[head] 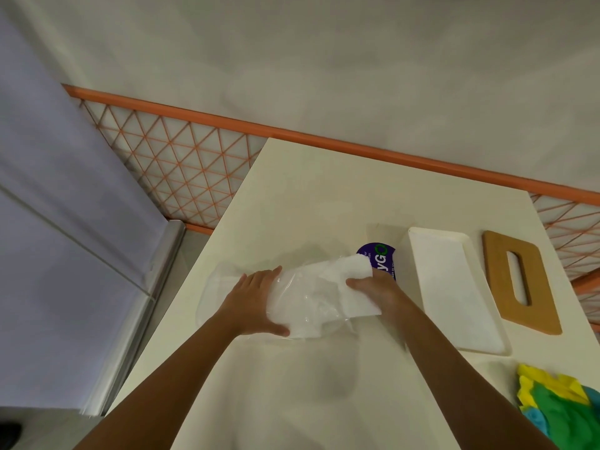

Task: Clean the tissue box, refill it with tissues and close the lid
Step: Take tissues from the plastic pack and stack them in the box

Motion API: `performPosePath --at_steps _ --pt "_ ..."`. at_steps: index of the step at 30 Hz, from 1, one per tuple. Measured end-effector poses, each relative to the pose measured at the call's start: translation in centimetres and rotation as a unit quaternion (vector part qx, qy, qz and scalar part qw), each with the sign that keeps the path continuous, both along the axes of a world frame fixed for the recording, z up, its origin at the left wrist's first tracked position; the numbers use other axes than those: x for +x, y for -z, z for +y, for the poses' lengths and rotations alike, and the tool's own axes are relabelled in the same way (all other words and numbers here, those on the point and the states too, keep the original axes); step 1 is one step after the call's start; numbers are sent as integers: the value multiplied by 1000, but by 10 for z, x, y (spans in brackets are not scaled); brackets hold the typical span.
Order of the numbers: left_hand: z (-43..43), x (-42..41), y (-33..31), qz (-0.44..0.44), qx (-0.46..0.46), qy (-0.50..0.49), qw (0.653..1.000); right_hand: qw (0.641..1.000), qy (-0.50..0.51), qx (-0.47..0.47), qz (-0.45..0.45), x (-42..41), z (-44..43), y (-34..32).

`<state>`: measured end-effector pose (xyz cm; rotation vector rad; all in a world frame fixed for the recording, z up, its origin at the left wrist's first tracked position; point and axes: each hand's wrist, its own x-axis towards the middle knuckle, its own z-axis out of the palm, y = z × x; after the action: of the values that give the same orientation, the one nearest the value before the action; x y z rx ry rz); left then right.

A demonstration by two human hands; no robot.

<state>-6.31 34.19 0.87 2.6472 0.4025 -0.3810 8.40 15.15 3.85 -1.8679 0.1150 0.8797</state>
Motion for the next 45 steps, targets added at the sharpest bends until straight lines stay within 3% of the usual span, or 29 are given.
performPosePath --at_steps 6,11,14,17,20,27,38,42,45 --pt "1 6 -17 36 -7 12 999 996 30 5 -84 17 -41 -41" --pt "-12 29 -38 -24 -29 -21 999 988 51 16 -143 22 -84 -72" --pt "-38 52 -56 -81 -103 -64 989 983 89 16 -163 24 -108 -86" --pt "-68 79 -71 -118 -227 -115 960 975 133 39 -175 22 -129 -100" --pt "-97 104 -85 -126 -294 -141 937 966 171 68 -181 23 -147 -108" --pt "-137 144 -98 5 -495 -211 843 952 226 138 -152 17 -167 -100" --pt "-143 187 -116 -56 -270 -37 961 949 261 145 -103 23 -169 -67" --pt "-147 209 -117 -92 -215 21 972 957 247 125 -92 31 -171 -66" --pt "-156 224 -112 -107 -229 35 967 969 214 79 -98 34 -166 -59"
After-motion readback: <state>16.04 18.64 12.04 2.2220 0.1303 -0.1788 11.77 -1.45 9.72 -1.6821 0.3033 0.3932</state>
